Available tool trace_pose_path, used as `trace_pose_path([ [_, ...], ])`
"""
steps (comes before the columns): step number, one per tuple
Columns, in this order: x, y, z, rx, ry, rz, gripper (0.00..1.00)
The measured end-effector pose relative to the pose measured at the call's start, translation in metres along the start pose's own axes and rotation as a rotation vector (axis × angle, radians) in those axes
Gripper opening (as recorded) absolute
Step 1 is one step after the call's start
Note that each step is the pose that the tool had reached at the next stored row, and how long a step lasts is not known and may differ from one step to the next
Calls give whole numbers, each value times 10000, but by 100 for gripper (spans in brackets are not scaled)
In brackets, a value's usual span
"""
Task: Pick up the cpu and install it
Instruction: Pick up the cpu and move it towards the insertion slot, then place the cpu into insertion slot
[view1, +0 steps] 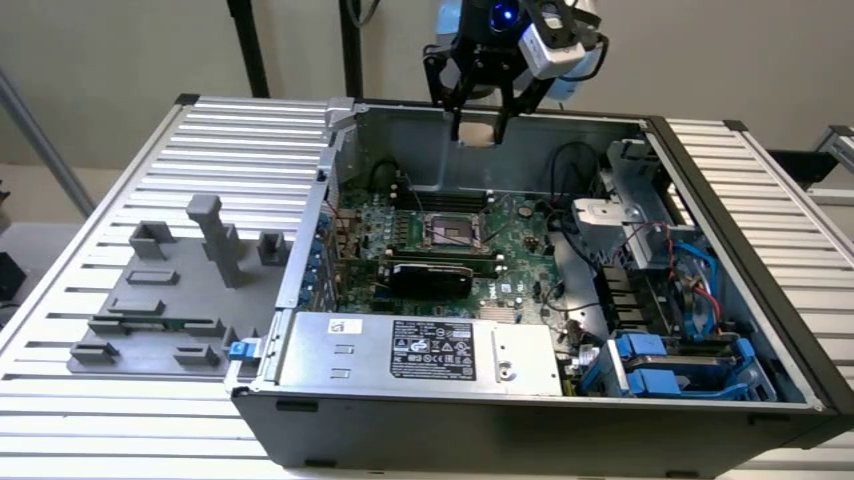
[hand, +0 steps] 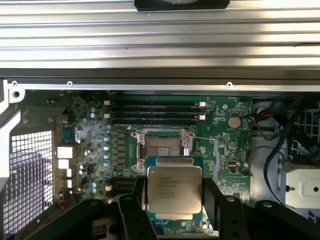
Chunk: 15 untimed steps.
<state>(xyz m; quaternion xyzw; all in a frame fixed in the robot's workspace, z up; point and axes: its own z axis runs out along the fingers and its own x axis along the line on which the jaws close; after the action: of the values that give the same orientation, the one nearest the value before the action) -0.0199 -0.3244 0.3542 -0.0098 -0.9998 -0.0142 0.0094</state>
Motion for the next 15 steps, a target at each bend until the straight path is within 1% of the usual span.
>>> trace_pose_path([
  [15,0,0,2,0,10,2,55],
])
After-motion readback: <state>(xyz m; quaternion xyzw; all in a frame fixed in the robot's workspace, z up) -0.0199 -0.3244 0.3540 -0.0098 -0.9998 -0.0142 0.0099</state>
